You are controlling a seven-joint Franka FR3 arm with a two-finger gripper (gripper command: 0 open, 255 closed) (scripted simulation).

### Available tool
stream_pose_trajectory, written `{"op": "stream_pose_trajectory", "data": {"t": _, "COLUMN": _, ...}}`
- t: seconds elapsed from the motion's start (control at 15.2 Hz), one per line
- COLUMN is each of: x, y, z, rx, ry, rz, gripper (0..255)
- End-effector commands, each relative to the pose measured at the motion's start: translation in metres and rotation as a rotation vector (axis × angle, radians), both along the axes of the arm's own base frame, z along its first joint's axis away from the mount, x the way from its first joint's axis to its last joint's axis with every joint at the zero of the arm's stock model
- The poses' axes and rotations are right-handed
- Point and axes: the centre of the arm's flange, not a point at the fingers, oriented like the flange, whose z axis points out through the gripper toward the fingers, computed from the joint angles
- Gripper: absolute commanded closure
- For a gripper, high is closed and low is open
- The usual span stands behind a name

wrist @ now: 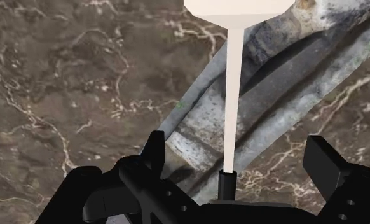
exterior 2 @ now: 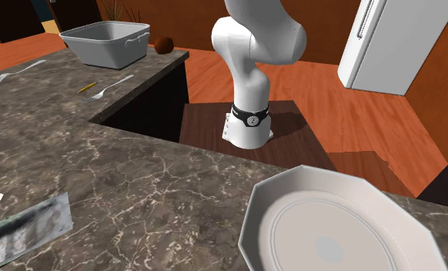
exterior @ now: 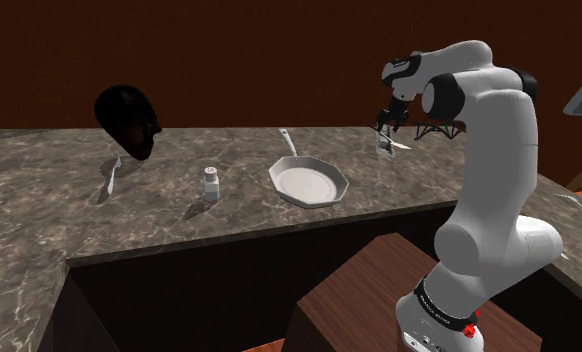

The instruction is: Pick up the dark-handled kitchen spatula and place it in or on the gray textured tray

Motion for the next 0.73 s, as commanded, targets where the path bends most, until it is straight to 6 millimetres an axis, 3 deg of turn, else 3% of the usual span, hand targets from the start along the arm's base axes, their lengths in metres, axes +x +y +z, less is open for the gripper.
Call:
{"op": "stream_pose_trajectory", "data": {"t": 0.0, "x": -0.001, "y": 0.000, "z": 0.020, "rx": 0.000, "ry": 0.000, "rz": 0.000, "gripper": 0}}
{"op": "stream_pose_trajectory", "data": {"t": 0.13, "x": -0.003, "y": 0.001, "z": 0.044, "rx": 0.000, "ry": 0.000, "rz": 0.000, "gripper": 0}}
{"op": "stream_pose_trajectory", "data": {"t": 0.66, "x": -0.003, "y": 0.001, "z": 0.044, "rx": 0.000, "ry": 0.000, "rz": 0.000, "gripper": 0}}
